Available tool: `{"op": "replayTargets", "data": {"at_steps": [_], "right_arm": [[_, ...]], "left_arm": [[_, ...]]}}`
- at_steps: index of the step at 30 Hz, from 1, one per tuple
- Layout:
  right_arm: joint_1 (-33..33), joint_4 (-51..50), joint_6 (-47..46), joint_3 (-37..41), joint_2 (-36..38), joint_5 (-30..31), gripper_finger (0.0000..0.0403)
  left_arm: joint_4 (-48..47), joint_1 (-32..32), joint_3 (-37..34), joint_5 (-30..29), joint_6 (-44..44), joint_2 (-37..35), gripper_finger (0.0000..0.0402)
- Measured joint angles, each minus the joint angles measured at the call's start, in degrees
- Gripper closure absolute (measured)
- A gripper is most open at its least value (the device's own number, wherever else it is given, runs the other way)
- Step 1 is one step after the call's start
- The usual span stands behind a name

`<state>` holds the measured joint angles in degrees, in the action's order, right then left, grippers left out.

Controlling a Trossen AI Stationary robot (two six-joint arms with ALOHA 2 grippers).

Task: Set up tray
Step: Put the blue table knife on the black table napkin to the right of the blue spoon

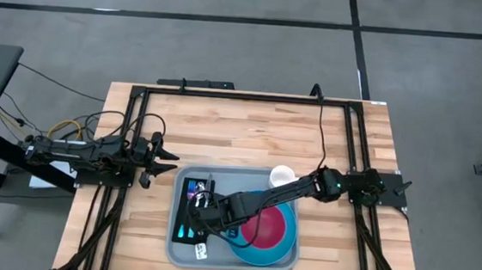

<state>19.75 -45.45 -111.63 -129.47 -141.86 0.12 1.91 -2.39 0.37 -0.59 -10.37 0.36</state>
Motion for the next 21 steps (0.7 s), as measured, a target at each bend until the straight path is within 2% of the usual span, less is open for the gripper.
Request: {"op": "replayTargets", "data": {"at_steps": [8,21], "right_arm": [[-0.33,-0.40,0.51,0.00,0.00,-2.08,0.0366],[-2.22,-0.33,0.63,0.00,0.01,-9.37,0.0359]], "left_arm": [[0.00,0.00,0.00,-0.01,0.10,0.00,0.0279],[-0.02,0.00,-0.01,-0.01,0.04,0.00,0.0279]]}}
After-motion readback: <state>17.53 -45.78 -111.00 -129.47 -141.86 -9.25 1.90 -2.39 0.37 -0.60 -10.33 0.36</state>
